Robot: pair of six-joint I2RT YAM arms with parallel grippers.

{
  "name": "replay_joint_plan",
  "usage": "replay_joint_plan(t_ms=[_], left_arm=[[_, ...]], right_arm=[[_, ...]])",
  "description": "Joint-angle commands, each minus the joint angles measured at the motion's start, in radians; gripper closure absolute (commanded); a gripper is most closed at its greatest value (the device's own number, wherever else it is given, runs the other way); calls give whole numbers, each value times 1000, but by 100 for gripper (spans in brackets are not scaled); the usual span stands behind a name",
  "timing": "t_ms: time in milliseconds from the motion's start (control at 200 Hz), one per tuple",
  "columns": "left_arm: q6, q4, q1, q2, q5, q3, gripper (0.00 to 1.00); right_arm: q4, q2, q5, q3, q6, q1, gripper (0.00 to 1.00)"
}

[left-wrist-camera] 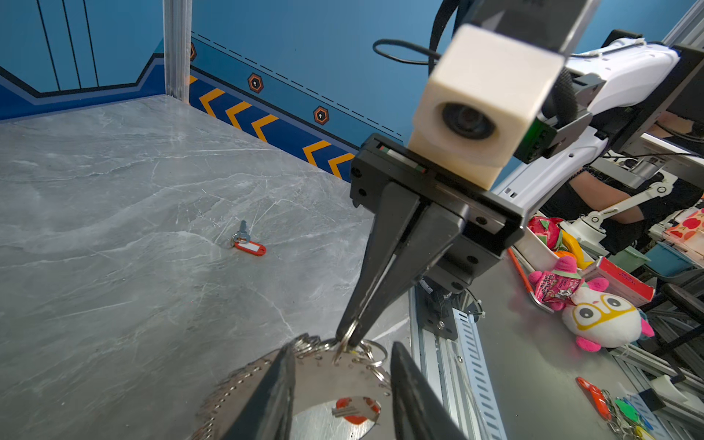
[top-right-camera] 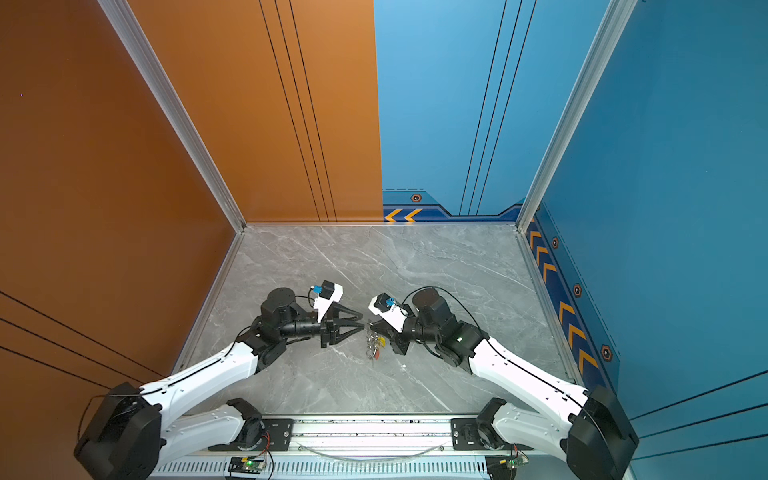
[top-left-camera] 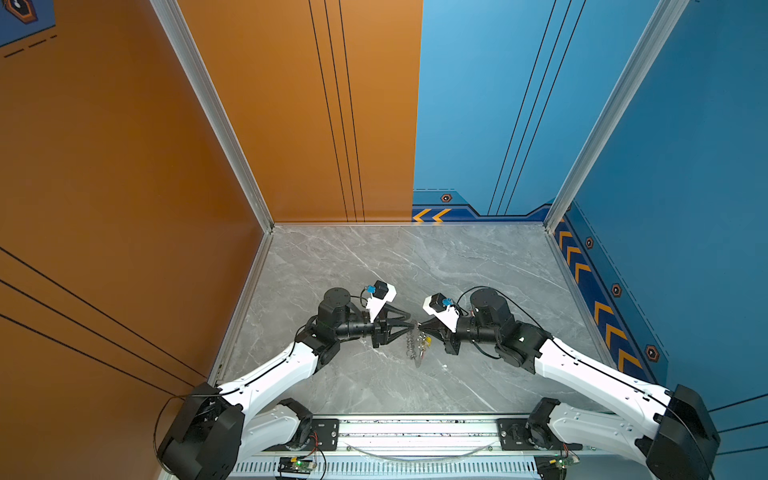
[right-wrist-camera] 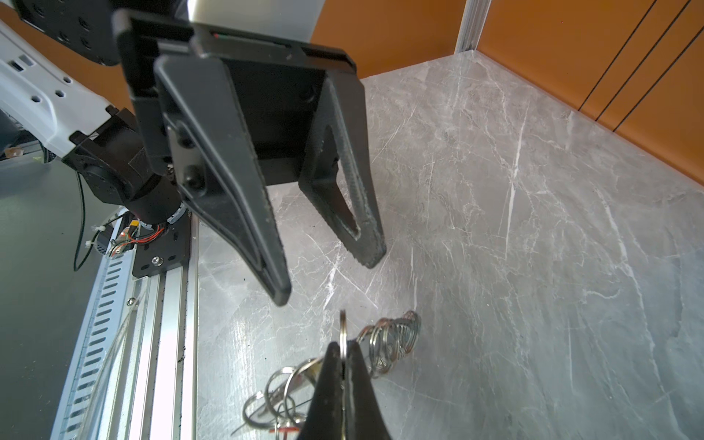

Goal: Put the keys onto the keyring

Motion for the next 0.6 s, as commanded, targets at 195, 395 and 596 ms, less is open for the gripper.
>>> replay_joint_plan(t_ms=[195, 395, 596], left_arm=[[105, -10, -27, -19, -21, -9, 64], [128, -9, -36, 8, 13, -11, 70], [148, -10, -46, 15, 32, -18, 71]], right_arm=[[13, -11, -55, 42, -31, -9, 100], [4, -9, -76, 48, -35, -15, 100], [-1, -7, -92, 50, -36, -16, 100]])
